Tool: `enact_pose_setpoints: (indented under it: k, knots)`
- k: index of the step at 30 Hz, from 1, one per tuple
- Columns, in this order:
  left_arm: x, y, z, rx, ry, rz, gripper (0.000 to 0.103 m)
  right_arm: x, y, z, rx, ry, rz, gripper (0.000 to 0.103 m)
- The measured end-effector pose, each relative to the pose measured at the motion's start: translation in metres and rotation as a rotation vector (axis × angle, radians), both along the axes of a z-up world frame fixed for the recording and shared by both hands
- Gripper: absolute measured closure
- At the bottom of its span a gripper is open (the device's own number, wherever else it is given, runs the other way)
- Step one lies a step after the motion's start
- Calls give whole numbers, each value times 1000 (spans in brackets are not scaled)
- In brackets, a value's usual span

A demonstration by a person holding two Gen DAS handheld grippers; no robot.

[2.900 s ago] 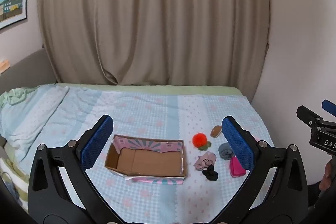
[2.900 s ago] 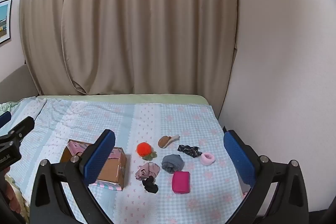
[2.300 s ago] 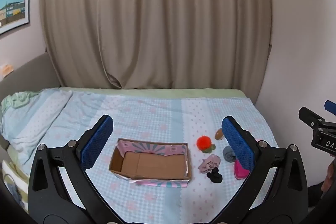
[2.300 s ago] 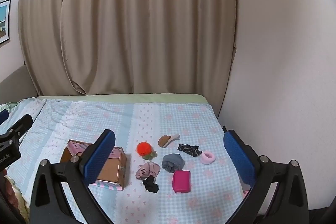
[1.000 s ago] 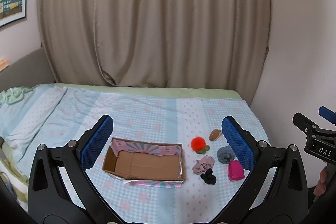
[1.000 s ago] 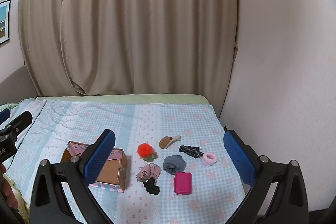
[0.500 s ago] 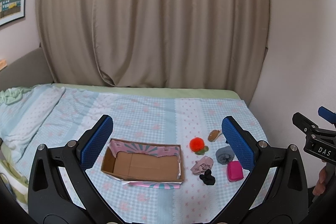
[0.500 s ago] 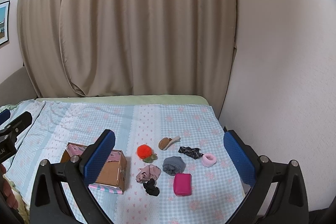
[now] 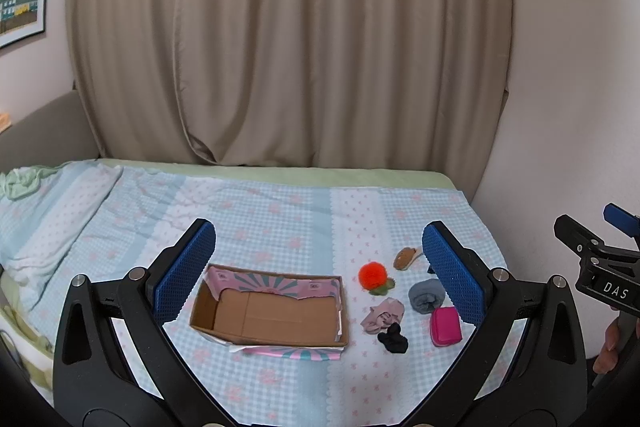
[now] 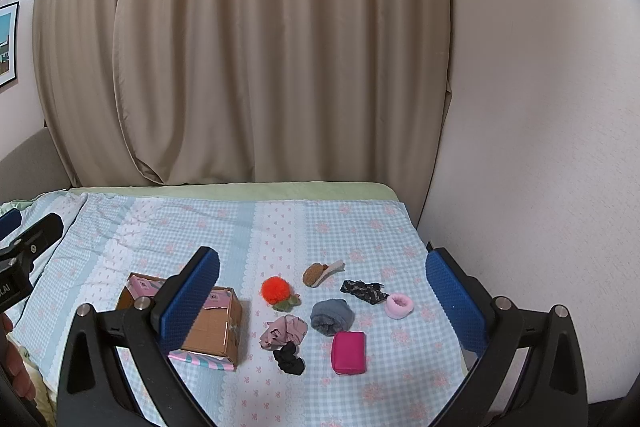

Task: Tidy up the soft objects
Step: 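Grasp the beige cloth with the left tool while the right tool grasps the magenta pouch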

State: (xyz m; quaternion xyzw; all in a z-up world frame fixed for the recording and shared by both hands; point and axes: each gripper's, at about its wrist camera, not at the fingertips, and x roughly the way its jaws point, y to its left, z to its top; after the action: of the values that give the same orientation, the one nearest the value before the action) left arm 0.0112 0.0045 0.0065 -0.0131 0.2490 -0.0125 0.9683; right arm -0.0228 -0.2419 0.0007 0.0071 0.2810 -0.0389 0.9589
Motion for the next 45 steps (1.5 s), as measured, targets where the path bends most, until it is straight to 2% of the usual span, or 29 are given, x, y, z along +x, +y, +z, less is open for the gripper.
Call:
enact_pose_setpoints:
  k: [11,15,19,26,34,40,45]
  knots:
    - [5,-3,-1,-1,11,-7,1,9,2,0,-2,1,-9,0]
    - [20,-8,-10,-7,59,-40,1,13,-4,-8,9,40,-39,0]
    - [43,-22,-36,-21,136,-84,1,24,-18,-32,15,107,-58,0]
    - [90,-79,-110,-16,308,-120,1,52,-63,-111,25,253,-36,0]
    - [155,-146,-221,-4,519,-149,1,95,-104,-220,71,433,17,0]
    - [194,-174,-301,21,679,-169,4,124,-112,-297,139,563,22,0]
    - [221,-187,-367,46,798,-180,9,140,-105,-347,163,649,29,0]
